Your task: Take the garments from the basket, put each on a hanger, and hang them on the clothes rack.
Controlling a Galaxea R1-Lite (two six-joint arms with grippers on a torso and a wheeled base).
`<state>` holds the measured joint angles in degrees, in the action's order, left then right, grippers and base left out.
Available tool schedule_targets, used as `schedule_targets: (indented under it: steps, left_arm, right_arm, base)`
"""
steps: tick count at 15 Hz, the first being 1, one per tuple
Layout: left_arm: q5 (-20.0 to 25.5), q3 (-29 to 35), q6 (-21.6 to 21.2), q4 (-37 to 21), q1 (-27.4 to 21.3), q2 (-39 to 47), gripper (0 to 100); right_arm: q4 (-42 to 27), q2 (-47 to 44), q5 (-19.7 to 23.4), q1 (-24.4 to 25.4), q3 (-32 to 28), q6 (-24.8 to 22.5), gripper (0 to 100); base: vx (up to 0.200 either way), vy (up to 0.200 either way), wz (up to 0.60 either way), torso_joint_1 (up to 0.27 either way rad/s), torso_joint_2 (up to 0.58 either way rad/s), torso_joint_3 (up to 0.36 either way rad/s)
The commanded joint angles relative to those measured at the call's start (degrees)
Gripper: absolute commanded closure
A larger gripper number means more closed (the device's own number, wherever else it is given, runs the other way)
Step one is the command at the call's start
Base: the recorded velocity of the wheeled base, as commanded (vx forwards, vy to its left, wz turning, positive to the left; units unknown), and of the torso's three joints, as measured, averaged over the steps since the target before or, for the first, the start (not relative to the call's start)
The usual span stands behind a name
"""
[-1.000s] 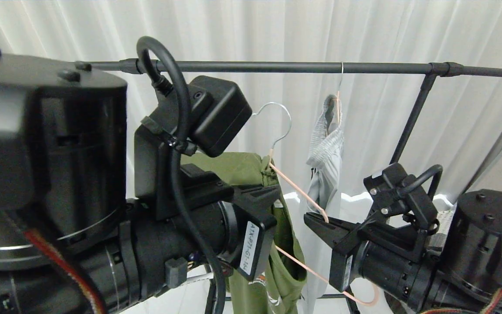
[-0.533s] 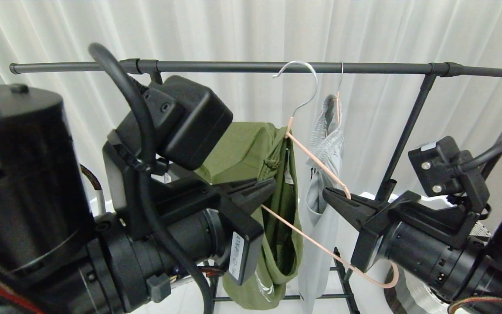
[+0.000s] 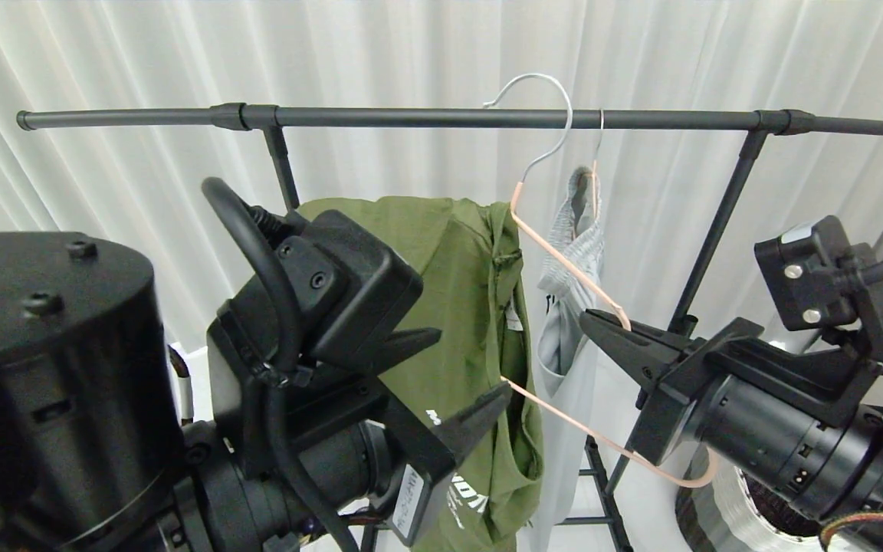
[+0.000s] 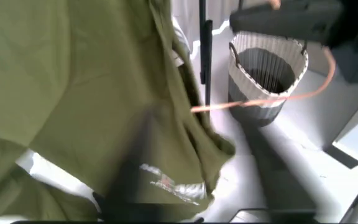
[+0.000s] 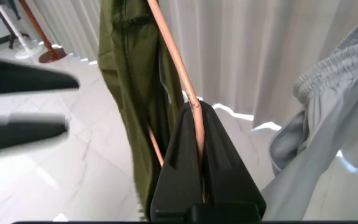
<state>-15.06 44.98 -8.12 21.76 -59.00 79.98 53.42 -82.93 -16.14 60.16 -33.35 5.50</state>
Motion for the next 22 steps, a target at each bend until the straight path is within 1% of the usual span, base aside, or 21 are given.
schedule_targets:
  steps: [1,2,3,4,5,6,8,9,11,14,15,16,18,20,21,22]
  left_arm:
    - [-0.06,-1.3,0.03,0.12,0.03,-0.27,0]
    - [-0.06,-2.27,-0.05,0.12,0.03,-1.06,0]
    - [-0.06,-4.03,-1.9,0.12,0.03,-2.55,0]
    - [-0.06,-5.61,-4.63,0.21,0.12,-3.78,0]
    - [0.11,-7.54,-7.79,0.3,1.43,-6.59,0]
    - [1.34,-8.42,-8.76,0.3,3.1,-9.14,0]
    - [3.89,-8.25,-10.6,-0.05,5.39,-12.57,0]
    - [6.27,-8.25,-12.54,-0.4,7.76,-14.5,0]
    - [10.4,-8.16,-12.62,-2.42,10.31,-15.29,0]
    - [19.54,-7.54,-12.62,-4.8,16.55,-14.5,0]
    - [21.38,-6.22,-12.62,-6.03,17.78,-13.71,0]
    - [22.79,-4.99,-12.62,-6.64,18.4,-12.66,0]
    - [27.27,-4.11,-12.62,-6.64,18.84,-10.37,0]
    - [29.91,-4.2,-13.59,-6.64,18.75,-9.05,0]
    - [31.23,-4.03,-15.35,-6.47,18.84,-8.35,0]
    - [32.19,-4.03,-16.23,-6.38,19.28,-7.91,0]
  right_arm:
    - [-0.07,1.55,0.06,0.04,0.39,-0.93,100]
    - [-0.07,1.99,0.06,0.04,0.48,-1.45,100]
    - [-0.07,2.42,0.06,-0.04,0.92,-2.33,100]
    - [-0.07,3.04,0.14,-0.04,1.89,-2.95,100]
    - [-0.07,4.53,0.5,-0.13,3.82,-3.39,100]
    - [-0.07,6.29,0.85,-0.13,5.67,-3.56,100]
    - [-0.51,9.1,1.11,-0.22,7.87,-4.36,100]
    - [-0.86,10.86,2.43,-0.13,9.89,-5.32,100]
    - [-2.09,12.88,5.77,-0.22,12.35,-6.9,100]
    - [-3.32,13.59,8.32,-1.98,13.14,-7.34,100]
    - [-3.32,13.67,9.46,-2.86,13.67,-7.7,100]
    - [-3.32,13.67,11.04,-3.91,14.37,-8.4,100]
    - [-3.32,13.59,14.56,-5.49,14.81,-9.89,100]
    - [-4.02,13.5,16.14,-6.02,15.51,-10.33,100]
    - [-4.38,13.5,16.67,-6.37,15.95,-10.42,100]
    - [-4.38,13.5,16.84,-6.64,16.13,-10.42,100]
  base:
    - [0.0,0.0,0.0,0.0,0.0,0.0]
    - [0.0,0.0,0.0,0.0,0.0,0.0]
    - [0.0,0.0,0.0,0.0,0.0,0.0]
    - [0.0,0.0,0.0,0.0,0.0,0.0]
    - [0.0,0.0,0.0,0.0,0.0,0.0]
    - [0.0,0.0,0.0,0.0,0.0,0.0]
    - [0.0,0.0,0.0,0.0,0.0,0.0]
    - [0.0,0.0,0.0,0.0,0.0,0.0]
    - [0.0,0.0,0.0,0.0,0.0,0.0]
    - [0.0,0.0,0.0,0.0,0.0,0.0]
    - [0.0,0.0,0.0,0.0,0.0,0.0]
    - [0.0,0.0,0.0,0.0,0.0,0.0]
    - [0.0,0.0,0.0,0.0,0.0,0.0]
    - [0.0,0.0,0.0,0.0,0.0,0.0]
    - [0.0,0.0,0.0,0.0,0.0,0.0]
    - [0.0,0.0,0.0,0.0,0.0,0.0]
